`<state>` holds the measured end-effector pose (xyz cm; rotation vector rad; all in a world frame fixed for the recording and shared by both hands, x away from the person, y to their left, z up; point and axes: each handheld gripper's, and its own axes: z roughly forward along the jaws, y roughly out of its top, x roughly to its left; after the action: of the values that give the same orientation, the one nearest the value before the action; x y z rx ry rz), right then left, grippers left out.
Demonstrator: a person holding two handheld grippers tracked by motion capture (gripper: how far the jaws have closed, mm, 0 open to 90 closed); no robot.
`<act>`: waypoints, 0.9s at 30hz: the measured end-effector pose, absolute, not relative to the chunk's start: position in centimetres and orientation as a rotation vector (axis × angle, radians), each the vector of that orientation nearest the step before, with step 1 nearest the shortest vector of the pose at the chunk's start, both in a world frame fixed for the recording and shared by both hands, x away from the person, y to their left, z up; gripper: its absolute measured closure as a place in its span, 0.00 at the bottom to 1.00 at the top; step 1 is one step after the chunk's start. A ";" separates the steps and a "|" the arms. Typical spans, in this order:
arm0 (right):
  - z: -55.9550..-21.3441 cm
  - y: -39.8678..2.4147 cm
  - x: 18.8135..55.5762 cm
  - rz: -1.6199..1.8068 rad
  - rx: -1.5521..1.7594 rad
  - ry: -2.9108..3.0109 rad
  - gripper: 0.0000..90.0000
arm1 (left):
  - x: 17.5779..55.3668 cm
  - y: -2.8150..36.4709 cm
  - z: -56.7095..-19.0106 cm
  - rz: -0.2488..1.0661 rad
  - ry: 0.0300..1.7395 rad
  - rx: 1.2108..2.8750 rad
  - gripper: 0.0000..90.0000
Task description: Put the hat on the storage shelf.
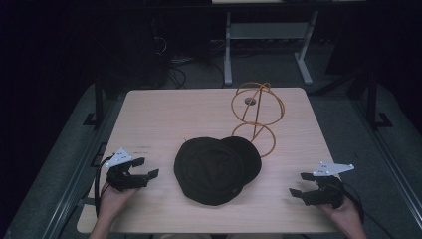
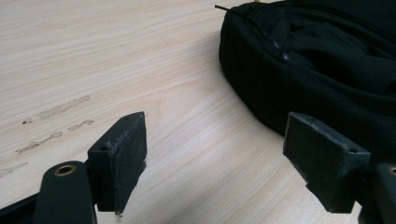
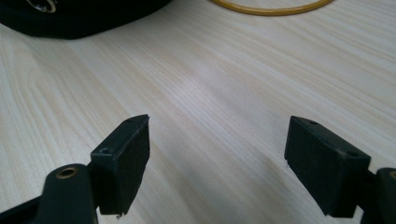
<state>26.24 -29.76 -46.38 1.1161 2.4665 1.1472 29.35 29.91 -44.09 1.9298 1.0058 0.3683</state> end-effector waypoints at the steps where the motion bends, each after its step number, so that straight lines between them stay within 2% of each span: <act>1: -46.4 -29.8 26.3 1.156 1.109 2.463 0.24 | 29.3 30.0 -44.1 0.370 1.007 1.927 0.24; 10: -45.4 -29.7 25.8 1.205 1.070 2.438 0.23 | 29.2 30.0 -44.0 0.378 1.008 1.924 0.23; 27: -40.8 -25.7 26.0 1.250 0.908 2.479 0.20 | 29.3 30.1 -44.3 0.376 1.020 1.919 0.23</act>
<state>26.01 -25.68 -40.75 0.9077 2.4794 1.2504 29.33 30.14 -44.32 1.9186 1.0200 0.3755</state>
